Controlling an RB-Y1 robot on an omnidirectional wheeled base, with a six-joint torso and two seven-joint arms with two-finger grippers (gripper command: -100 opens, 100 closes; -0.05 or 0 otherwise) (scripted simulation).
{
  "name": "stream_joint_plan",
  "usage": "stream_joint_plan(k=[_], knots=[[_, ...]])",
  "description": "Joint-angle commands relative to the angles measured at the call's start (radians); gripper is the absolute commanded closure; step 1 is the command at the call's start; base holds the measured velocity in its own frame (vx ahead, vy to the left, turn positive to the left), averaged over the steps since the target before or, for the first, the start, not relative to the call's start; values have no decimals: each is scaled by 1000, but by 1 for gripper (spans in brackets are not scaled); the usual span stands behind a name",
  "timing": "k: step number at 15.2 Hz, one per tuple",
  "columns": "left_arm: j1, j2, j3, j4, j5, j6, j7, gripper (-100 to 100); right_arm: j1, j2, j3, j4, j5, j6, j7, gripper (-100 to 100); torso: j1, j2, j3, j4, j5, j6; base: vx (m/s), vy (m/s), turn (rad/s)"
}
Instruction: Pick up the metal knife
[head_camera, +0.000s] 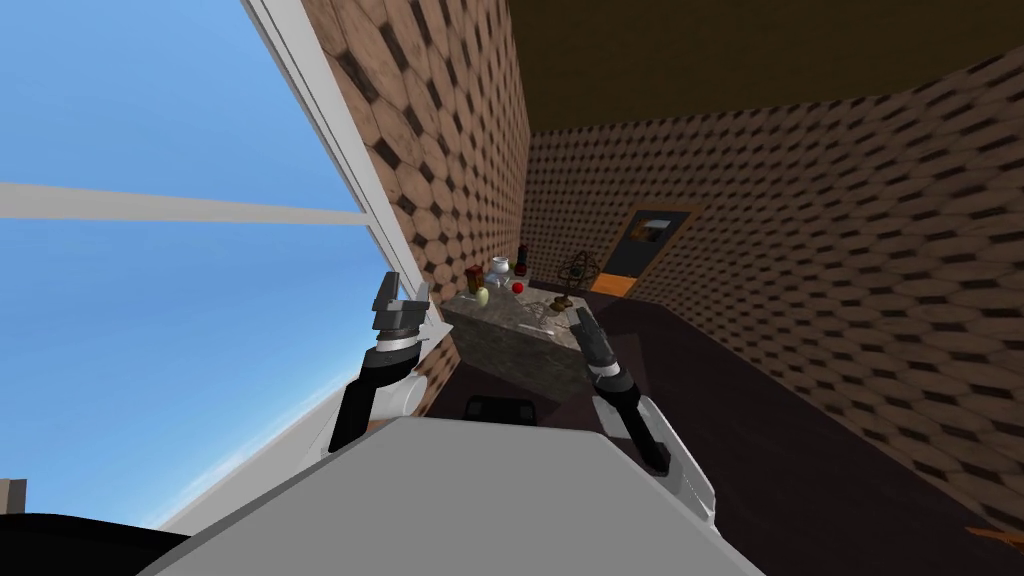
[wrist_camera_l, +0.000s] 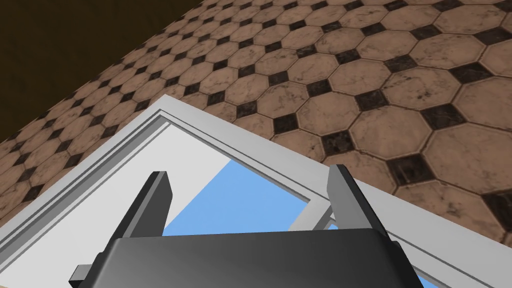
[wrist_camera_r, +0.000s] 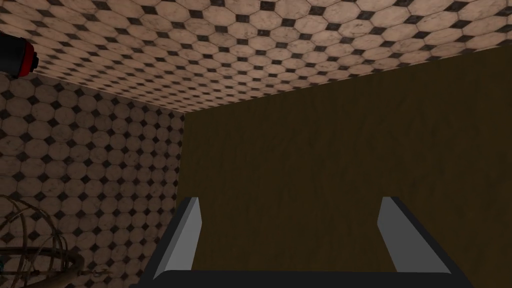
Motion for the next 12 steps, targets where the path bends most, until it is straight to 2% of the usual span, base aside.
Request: stream_joint_plan(k=[1, 2, 4, 5, 6, 7, 9, 10, 12], knots=[[0, 0, 0, 0, 0, 0, 0, 0, 4, -46, -2, 10, 23, 1, -12, -100, 0, 0, 0, 0, 0, 0, 29, 27, 101], [0, 0, 0, 0, 0, 0, 0, 0, 12, -71, -1, 24, 58, 2, -25, -100, 0, 0, 0, 0, 0, 0, 38, 38, 148], [0, 0, 0, 0, 0, 0, 0, 0, 12, -99, -1, 24, 58, 2, -25, -100, 0, -1, 0, 0, 0, 0, 32, 30, 86], [0, 0, 0, 0, 0, 0, 0, 0, 20, -133, 0, 38, 95, 2, -39, -100, 0, 0, 0, 0, 0, 0, 25, 28, 91], [0, 0, 0, 0, 0, 0, 0, 0, 20, -153, 0, 38, 95, 2, -39, -100, 0, 0, 0, 0, 0, 0, 27, 32, 103], [0, 0, 0, 0, 0, 0, 0, 0, 29, -177, 1, 54, 132, 3, -53, -100, 0, 0, 0, 0, 0, 0, 36, 50, 195], [0, 0, 0, 0, 0, 0, 0, 0, 29, -207, 1, 54, 134, 3, -53, -100, 1, -1, 0, 0, 0, 0, 32, 36, 92], [0, 0, 0, 0, 0, 0, 0, 0, 39, -239, 2, 70, 174, 3, -68, -100, 1, 0, 0, 0, 0, 0, 30, 31, 108], [0, 0, 0, 0, 0, 0, 0, 0, 39, -263, 2, 70, 174, 3, -68, -100, 0, 0, 0, 0, 0, 0, 28, 22, 91]])
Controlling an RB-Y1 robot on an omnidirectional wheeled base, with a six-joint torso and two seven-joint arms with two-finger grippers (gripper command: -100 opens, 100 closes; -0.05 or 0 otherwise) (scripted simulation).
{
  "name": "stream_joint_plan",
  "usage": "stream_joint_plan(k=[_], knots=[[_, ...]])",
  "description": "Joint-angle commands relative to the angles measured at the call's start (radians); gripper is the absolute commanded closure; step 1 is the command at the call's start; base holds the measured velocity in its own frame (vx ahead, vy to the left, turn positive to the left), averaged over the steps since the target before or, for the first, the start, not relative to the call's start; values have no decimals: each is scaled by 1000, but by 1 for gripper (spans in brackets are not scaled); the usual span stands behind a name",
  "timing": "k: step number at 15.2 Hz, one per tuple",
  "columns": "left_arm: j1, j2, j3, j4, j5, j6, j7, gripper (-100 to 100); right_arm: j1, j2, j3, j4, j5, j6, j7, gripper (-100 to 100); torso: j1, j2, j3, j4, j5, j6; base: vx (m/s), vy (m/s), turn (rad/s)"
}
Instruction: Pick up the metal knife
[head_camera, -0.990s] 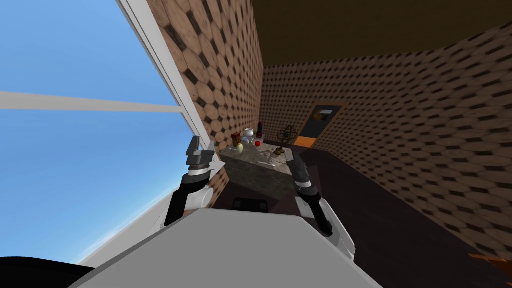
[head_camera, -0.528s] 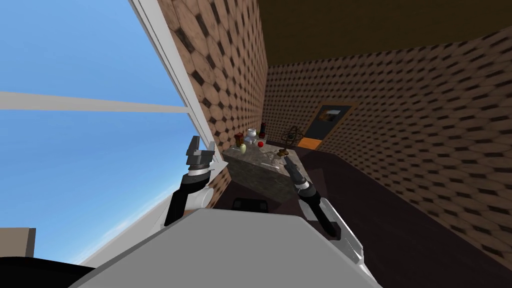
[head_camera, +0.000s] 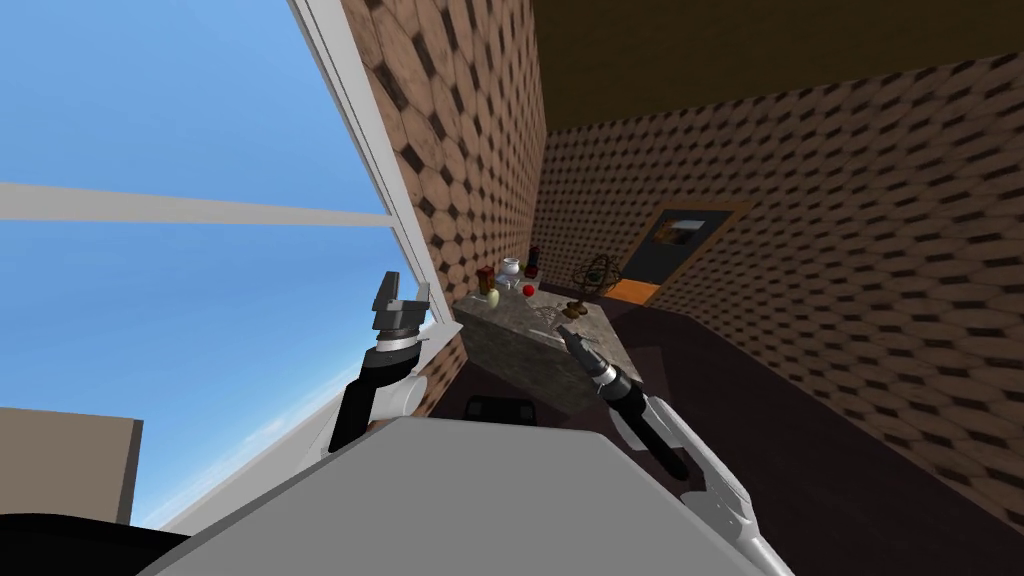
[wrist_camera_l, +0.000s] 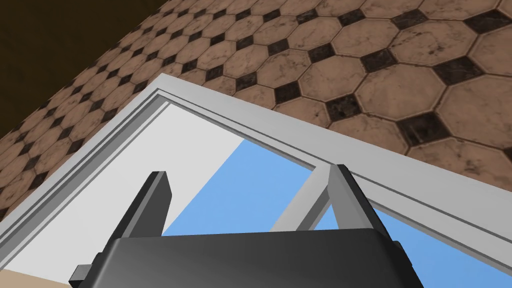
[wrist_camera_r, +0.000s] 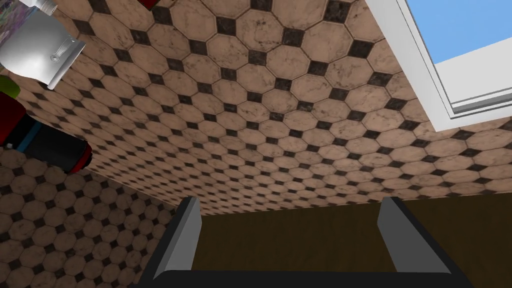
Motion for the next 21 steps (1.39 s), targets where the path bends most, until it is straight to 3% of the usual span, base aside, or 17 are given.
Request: stream_joint_plan(k=[1, 3, 4, 8, 11, 13, 14, 16, 19, 21], knots=[[0, 0, 0, 0, 0, 0, 0, 0, 7, -50, 1, 20, 47, 5, -21, -100, 0, 0, 0, 0, 0, 0, 28, 26, 105], [0, 0, 0, 0, 0, 0, 0, 0, 7, -73, 1, 20, 47, 5, -21, -100, 0, 0, 0, 0, 0, 0, 30, 27, 96], [0, 0, 0, 0, 0, 0, 0, 0, 17, -109, 2, 37, 89, 5, -38, -100, 0, 0, 0, 0, 0, 0, 31, 34, 144], [0, 0, 0, 0, 0, 0, 0, 0, 28, -187, 3, 55, 132, 6, -54, -100, 2, -1, -1, 0, 0, 0, 42, 37, 128], [0, 0, 0, 0, 0, 0, 0, 0, 50, -267, 6, 91, 211, 7, -88, -100, 1, -1, 0, 0, 0, 0, 37, 31, 145], [0, 0, 0, 0, 0, 0, 0, 0, 50, -300, 6, 91, 220, 7, -88, -100, 1, -1, -1, 0, 0, 0, 41, 31, 93], [0, 0, 0, 0, 0, 0, 0, 0, 61, -333, 8, 109, 260, 8, -105, -100, 1, -1, -1, 0, 0, 0, 46, 33, 138], [0, 0, 0, 0, 0, 0, 0, 0, 61, -357, 8, 109, 265, 8, -105, -100, 1, -1, -1, 0, 0, 0, 35, 25, 102], [0, 0, 0, 0, 0, 0, 0, 0, 84, -438, 11, 146, 345, 10, -140, -100, 1, -1, 0, 0, 0, 0, 43, 33, 148], [0, 0, 0, 0, 0, 0, 0, 0, 84, -468, 11, 146, 355, 10, -140, -100, 2, -2, -1, 0, 0, -1, 42, 31, 112]])
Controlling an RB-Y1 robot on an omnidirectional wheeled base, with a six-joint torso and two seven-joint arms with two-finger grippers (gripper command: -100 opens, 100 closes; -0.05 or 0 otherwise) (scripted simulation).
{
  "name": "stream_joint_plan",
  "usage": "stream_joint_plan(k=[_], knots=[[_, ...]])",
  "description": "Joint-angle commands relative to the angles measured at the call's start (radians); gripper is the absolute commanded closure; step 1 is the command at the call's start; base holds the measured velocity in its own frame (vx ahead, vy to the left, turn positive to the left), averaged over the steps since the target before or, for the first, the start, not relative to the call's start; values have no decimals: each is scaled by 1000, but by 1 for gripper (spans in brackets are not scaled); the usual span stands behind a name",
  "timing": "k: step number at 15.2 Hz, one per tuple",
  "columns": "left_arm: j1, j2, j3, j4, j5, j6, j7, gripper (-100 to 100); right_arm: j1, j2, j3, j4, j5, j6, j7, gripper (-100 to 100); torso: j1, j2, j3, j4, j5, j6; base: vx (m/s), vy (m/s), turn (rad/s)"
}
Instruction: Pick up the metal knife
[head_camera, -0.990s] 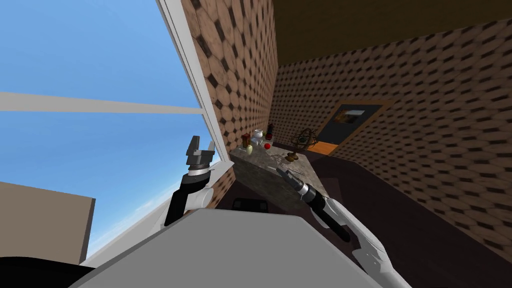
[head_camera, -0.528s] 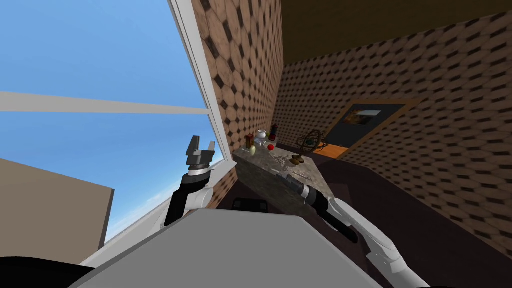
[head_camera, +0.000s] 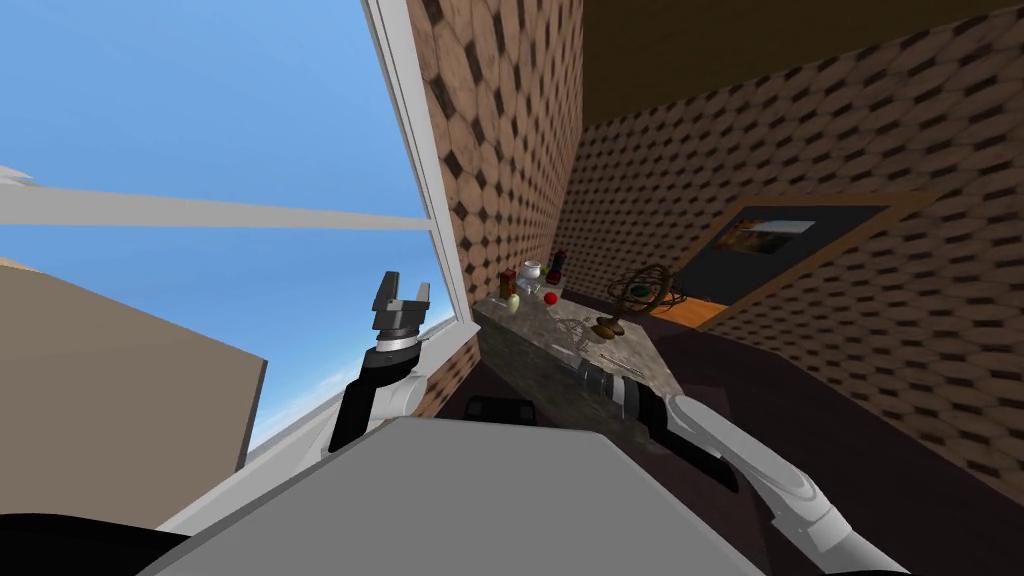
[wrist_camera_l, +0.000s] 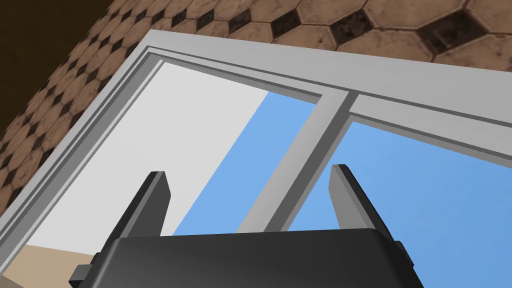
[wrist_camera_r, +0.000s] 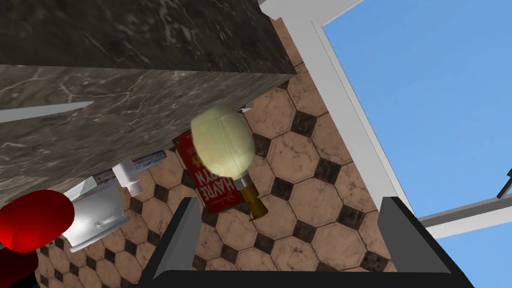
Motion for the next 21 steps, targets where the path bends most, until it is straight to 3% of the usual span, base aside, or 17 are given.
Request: stream_joint_plan(k=[1, 21], knots=[[0, 0, 0, 0, 0, 0, 0, 0, 19, -50, 3, 14, 50, 6, -20, -100, 0, 0, 0, 0, 0, 0, 29, 28, 144], [0, 0, 0, 0, 0, 0, 0, 0, 116, -455, 29, 152, 383, 11, -151, -100, 1, 0, 0, 0, 0, 0, 41, 29, 128]])
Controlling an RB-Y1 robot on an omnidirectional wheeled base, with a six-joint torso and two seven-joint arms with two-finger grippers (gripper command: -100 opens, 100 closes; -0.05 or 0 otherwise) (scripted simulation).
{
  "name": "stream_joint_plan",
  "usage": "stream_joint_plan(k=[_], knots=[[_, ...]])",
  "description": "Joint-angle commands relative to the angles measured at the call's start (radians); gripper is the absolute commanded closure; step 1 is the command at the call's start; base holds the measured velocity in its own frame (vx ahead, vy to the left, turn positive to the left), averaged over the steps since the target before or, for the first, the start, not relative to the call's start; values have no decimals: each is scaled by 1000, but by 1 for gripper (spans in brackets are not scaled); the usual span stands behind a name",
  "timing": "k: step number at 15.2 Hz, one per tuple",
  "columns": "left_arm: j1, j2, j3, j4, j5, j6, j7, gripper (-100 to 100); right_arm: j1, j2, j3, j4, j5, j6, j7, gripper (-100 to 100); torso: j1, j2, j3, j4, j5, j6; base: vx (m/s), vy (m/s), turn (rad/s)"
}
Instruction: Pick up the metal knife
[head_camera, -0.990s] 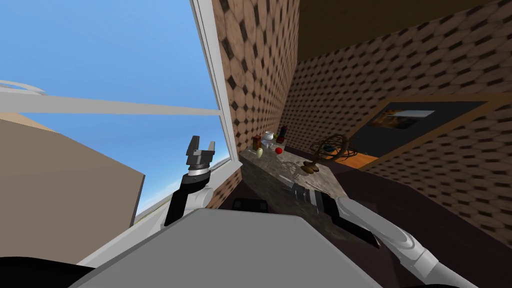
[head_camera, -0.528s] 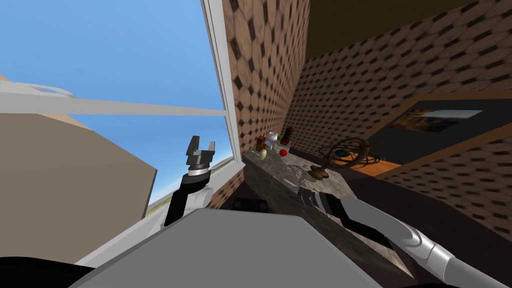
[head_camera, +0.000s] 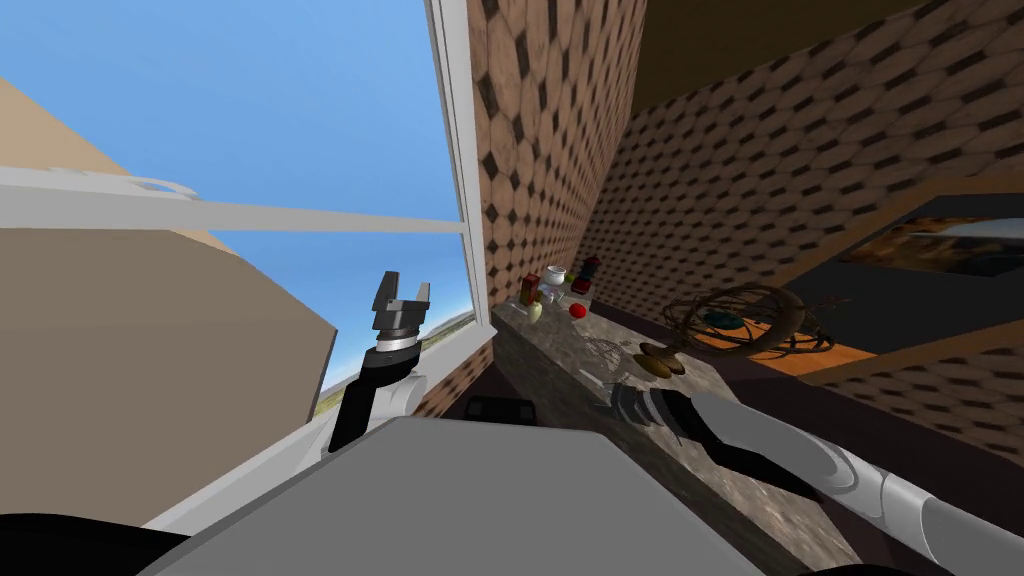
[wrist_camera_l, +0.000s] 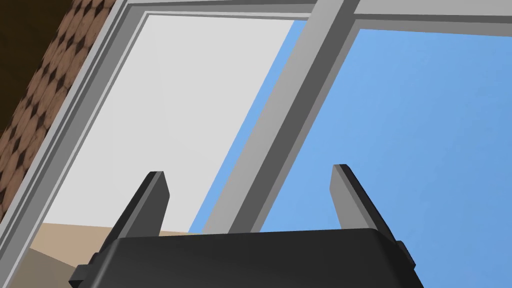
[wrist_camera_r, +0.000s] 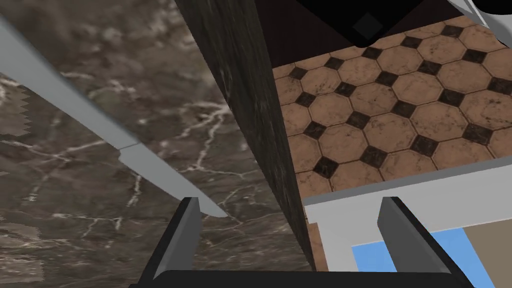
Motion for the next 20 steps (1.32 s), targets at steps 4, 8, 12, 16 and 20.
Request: stream_joint_plan(k=[4, 8, 12, 16, 20], knots=[[0, 0, 0, 0, 0, 0, 0, 0, 20, -90, 18, 45, 82, -7, -27, -100, 0, 1, 1, 0, 0, 0, 23, 28, 111], [0, 0, 0, 0, 0, 0, 0, 0, 56, -178, 38, 82, 167, -9, -61, -100, -1, 2, 1, 1, 0, 0, 22, 23, 108], [0, 0, 0, 0, 0, 0, 0, 0, 87, -238, 57, 108, 227, -12, -87, -100, 0, 1, 1, 0, 0, 0, 30, 28, 125], [0, 0, 0, 0, 0, 0, 0, 0, 105, -267, 70, 122, 259, -14, -100, -100, -1, 3, 2, 1, 0, 0, 18, 15, 64], [0, 0, 0, 0, 0, 0, 0, 0, 97, -208, 105, 159, 269, 2, -64, -100, -2, 3, 2, 1, -1, 0, 16, 11, 80]])
